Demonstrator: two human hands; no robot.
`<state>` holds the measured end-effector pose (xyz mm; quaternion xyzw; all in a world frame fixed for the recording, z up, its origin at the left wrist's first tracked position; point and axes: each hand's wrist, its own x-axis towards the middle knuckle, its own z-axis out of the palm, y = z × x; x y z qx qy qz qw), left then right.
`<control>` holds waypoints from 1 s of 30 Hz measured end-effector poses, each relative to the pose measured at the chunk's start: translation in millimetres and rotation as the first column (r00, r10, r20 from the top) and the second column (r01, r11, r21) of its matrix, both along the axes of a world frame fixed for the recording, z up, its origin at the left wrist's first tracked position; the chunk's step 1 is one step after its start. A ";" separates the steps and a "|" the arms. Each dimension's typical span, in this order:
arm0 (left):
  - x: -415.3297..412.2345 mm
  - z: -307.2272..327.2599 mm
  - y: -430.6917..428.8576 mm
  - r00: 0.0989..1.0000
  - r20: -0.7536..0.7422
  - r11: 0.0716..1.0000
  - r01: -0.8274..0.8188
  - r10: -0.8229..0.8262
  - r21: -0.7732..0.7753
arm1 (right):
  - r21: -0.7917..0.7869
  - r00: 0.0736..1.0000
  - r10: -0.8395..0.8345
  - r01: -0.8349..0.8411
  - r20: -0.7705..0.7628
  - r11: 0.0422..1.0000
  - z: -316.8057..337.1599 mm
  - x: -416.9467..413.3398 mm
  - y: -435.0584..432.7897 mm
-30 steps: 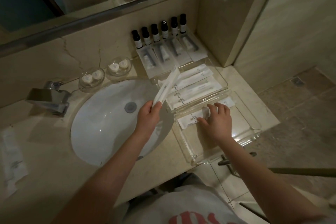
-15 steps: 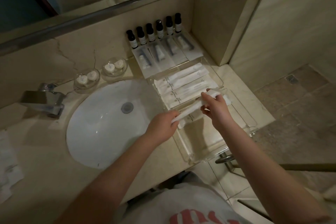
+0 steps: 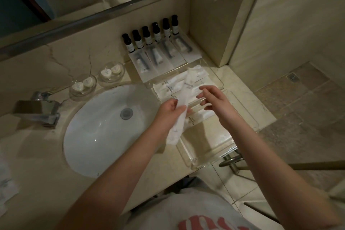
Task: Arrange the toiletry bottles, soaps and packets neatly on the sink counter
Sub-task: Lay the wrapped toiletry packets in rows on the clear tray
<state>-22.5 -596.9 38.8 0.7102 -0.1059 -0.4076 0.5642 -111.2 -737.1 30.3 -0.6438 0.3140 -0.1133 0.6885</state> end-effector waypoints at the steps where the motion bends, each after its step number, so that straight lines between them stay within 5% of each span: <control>1: 1.3 -0.6 -1.2 0.997 -0.018 0.997 -0.072 0.071 -0.041 | 0.006 0.999 0.029 -0.028 -0.034 1.000 -4.3 -4.5 1.2; 5: 1.7 -4.3 -5.7 0.983 -0.040 0.971 -0.184 0.180 -0.155 | 0.020 0.934 0.318 -0.319 -0.161 0.948 -21.1 -21.8 16.7; 8: -4.8 -6.2 -13.0 0.979 -0.047 0.960 -0.206 0.201 -0.189 | 0.109 0.919 0.385 -0.375 -0.089 0.921 -29.3 -25.0 34.2; 16: 14.4 2.9 -11.8 0.916 -0.212 0.880 -0.390 0.341 -0.270 | 0.040 0.983 0.131 -0.127 -0.130 0.991 -40.5 -35.4 8.0; 19: 20.4 2.9 -4.9 0.930 -0.153 0.906 -0.362 0.335 -0.218 | -0.059 0.980 -0.063 0.053 -0.188 0.997 -47.6 -46.1 -12.9; 22: 7.8 -17.6 3.1 0.984 0.045 0.984 -0.175 0.175 0.013 | -0.064 0.946 -0.257 0.249 -0.196 0.966 -50.1 -52.7 -32.5; 26: -16.1 -45.8 8.0 0.942 0.278 0.951 0.107 -0.191 0.289 | -0.190 0.906 -0.348 0.308 -0.242 0.932 -54.3 -52.4 -50.3; 30: -30.9 -58.1 2.9 0.530 0.498 0.710 0.340 -0.686 0.617 | -0.439 0.890 -0.319 0.157 -0.325 0.885 -59.7 -47.3 -58.4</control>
